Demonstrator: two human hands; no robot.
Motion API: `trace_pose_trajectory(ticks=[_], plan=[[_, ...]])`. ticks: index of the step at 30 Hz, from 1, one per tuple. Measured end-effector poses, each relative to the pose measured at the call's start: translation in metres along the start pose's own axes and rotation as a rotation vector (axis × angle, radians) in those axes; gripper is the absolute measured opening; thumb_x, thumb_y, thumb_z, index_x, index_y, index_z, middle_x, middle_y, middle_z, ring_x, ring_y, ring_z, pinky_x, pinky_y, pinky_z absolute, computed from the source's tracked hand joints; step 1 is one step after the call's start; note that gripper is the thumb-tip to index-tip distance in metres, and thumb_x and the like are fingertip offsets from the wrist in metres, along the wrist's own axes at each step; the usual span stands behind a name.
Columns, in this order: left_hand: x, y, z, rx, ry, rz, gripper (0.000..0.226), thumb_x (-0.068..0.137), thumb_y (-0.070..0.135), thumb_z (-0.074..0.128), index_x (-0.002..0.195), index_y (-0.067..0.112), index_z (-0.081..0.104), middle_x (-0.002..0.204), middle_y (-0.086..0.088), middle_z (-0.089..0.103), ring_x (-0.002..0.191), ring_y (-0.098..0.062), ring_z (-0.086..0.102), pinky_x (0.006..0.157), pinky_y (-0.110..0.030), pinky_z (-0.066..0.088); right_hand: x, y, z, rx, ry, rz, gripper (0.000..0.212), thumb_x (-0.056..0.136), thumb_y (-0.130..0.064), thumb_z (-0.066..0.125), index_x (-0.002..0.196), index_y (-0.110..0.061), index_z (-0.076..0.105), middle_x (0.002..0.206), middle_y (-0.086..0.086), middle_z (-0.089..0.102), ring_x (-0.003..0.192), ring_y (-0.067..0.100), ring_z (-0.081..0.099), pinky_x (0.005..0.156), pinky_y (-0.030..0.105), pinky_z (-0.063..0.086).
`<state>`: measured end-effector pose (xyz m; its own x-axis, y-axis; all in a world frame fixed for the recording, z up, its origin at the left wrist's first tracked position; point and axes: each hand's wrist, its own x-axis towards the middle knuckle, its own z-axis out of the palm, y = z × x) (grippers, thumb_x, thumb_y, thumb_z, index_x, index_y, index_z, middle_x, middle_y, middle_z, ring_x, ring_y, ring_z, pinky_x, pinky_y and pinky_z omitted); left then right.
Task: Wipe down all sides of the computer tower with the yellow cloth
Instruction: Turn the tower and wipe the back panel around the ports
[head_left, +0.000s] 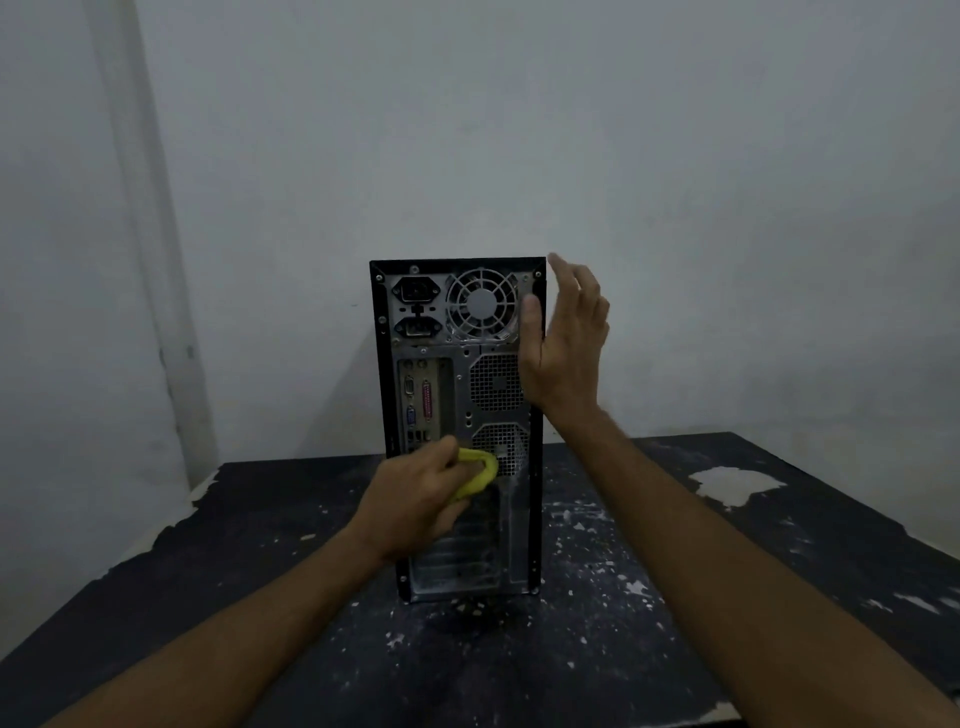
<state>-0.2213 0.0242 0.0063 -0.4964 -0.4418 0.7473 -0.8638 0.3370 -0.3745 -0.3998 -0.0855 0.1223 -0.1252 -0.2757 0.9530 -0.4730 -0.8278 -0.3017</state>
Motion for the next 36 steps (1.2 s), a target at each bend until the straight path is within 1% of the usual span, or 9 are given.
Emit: trace_pose_trajectory(ticks=[4, 7, 9, 13, 19, 22, 25, 30, 36], plan=[[-0.005, 0.023, 0.011, -0.177, 0.112, -0.24, 0.032, 0.092, 0.033, 0.07, 0.118, 0.016, 0.066, 0.094, 0.0, 0.052, 0.067, -0.017, 0.055, 0.048, -0.03, 0.043, -0.06, 0.008, -0.019, 0.055, 0.013, -0.009, 0.024, 0.102, -0.029, 0.055, 0.112, -0.007, 0.058, 0.102, 0.004, 0.053, 0.094, 0.02, 0.05, 0.082, 0.039, 0.045], [-0.004, 0.043, 0.014, -0.364, 0.152, -0.453, 0.031, 0.09, 0.022, 0.077, 0.118, 0.01, 0.068, 0.099, 0.001, 0.058, 0.079, -0.013, 0.056, 0.062, -0.03, 0.05, -0.104, 0.002, -0.033, 0.113, -0.165, 0.05, 0.028, 0.101, -0.042, 0.058, 0.09, -0.016, 0.058, 0.079, -0.005, 0.056, 0.071, 0.012, 0.052, 0.062, 0.038, 0.048], [0.001, 0.057, 0.013, -0.493, 0.191, -0.585, 0.03, 0.092, 0.021, 0.077, 0.117, 0.01, 0.066, 0.103, 0.001, 0.061, 0.086, -0.01, 0.057, 0.071, -0.026, 0.051, -0.126, -0.007, -0.043, 0.166, -0.296, 0.131, 0.033, 0.098, -0.053, 0.06, 0.092, -0.02, 0.059, 0.072, -0.007, 0.057, 0.061, 0.009, 0.054, 0.053, 0.032, 0.047], [0.014, 0.082, 0.015, -0.783, 0.247, -0.743, 0.028, 0.093, 0.022, 0.077, 0.119, 0.014, 0.069, 0.105, 0.007, 0.065, 0.091, -0.009, 0.065, 0.074, -0.031, 0.057, -0.149, -0.017, -0.052, 0.287, -0.413, 0.325, 0.033, 0.097, -0.052, 0.064, 0.121, -0.031, 0.059, 0.084, -0.011, 0.069, 0.071, 0.005, 0.067, 0.058, 0.029, 0.057], [-0.008, 0.077, 0.014, -0.817, -0.02, -0.443, 0.076, 0.087, 0.031, 0.081, 0.153, 0.013, 0.047, 0.137, 0.006, 0.06, 0.121, -0.005, 0.06, 0.1, -0.023, 0.051, -0.153, 0.0, -0.059, 0.172, -0.312, 0.327, 0.027, 0.101, -0.032, 0.061, 0.127, -0.026, 0.061, 0.101, -0.009, 0.068, 0.089, 0.008, 0.064, 0.073, 0.038, 0.057], [-0.032, 0.065, 0.013, -0.581, 0.139, -0.478, 0.043, 0.096, 0.032, 0.069, 0.134, 0.012, 0.064, 0.117, 0.007, 0.065, 0.104, -0.005, 0.063, 0.087, -0.027, 0.056, -0.147, 0.016, -0.059, 0.008, -0.246, 0.196, 0.033, 0.098, -0.026, 0.064, 0.131, -0.022, 0.061, 0.109, -0.004, 0.06, 0.096, 0.016, 0.052, 0.075, 0.029, 0.044], [-0.053, 0.051, 0.017, -0.457, 0.332, -0.693, 0.018, 0.1, 0.025, 0.057, 0.111, 0.011, 0.061, 0.101, 0.005, 0.054, 0.092, -0.008, 0.054, 0.078, -0.02, 0.046, -0.163, 0.023, -0.054, -0.115, -0.404, 0.013, 0.041, 0.094, -0.021, 0.07, 0.134, -0.023, 0.06, 0.109, 0.0, 0.045, 0.096, 0.016, 0.044, 0.073, 0.025, 0.045], [-0.094, 0.029, 0.037, -0.527, 0.325, -0.925, 0.017, 0.103, 0.038, 0.05, 0.112, 0.024, 0.047, 0.105, 0.003, 0.05, 0.096, -0.016, 0.055, 0.08, -0.034, 0.05, -0.205, 0.043, -0.059, -0.118, -0.575, -0.108, 0.037, 0.089, -0.013, 0.073, 0.125, -0.017, 0.063, 0.103, 0.003, 0.041, 0.08, 0.017, 0.044, 0.053, 0.029, 0.044], [-0.107, 0.04, 0.06, -0.635, 0.244, -1.04, 0.033, 0.104, 0.05, 0.04, 0.117, 0.02, 0.046, 0.107, 0.007, 0.051, 0.097, -0.001, 0.054, 0.079, -0.015, 0.043, -0.167, 0.041, -0.049, -0.115, -0.405, -0.176, 0.033, 0.095, -0.012, 0.07, 0.127, -0.008, 0.066, 0.103, 0.011, 0.052, 0.086, 0.024, 0.054, 0.065, 0.029, 0.049]])
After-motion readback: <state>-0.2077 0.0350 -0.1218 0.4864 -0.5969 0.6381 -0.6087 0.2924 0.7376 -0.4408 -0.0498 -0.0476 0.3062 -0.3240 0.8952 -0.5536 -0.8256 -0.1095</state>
